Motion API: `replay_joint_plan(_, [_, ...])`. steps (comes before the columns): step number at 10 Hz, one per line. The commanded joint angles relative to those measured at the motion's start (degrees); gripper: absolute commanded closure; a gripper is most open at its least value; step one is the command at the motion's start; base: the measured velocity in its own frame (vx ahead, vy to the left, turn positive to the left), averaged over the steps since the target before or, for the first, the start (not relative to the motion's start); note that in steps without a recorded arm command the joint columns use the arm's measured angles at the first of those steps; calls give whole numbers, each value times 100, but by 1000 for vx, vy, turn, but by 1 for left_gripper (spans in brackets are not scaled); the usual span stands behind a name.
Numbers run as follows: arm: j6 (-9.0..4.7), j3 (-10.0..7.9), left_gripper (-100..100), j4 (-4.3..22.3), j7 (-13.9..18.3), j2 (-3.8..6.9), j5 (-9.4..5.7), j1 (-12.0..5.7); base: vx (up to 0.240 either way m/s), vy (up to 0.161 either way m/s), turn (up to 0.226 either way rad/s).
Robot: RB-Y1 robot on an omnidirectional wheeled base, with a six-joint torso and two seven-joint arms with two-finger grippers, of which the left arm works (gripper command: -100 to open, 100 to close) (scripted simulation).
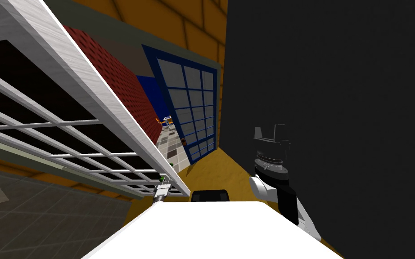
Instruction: Pull the door open
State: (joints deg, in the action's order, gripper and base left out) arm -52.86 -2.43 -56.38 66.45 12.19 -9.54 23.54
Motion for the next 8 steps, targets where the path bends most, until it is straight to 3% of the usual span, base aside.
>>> replay_joint_plan(1, [53,-76,-100,39,177,75,-73,42,-50,24,-48])
replay_joint_plan(8, [-14,225,-100,-140,1232,126,-253,128,-76,39,-85])
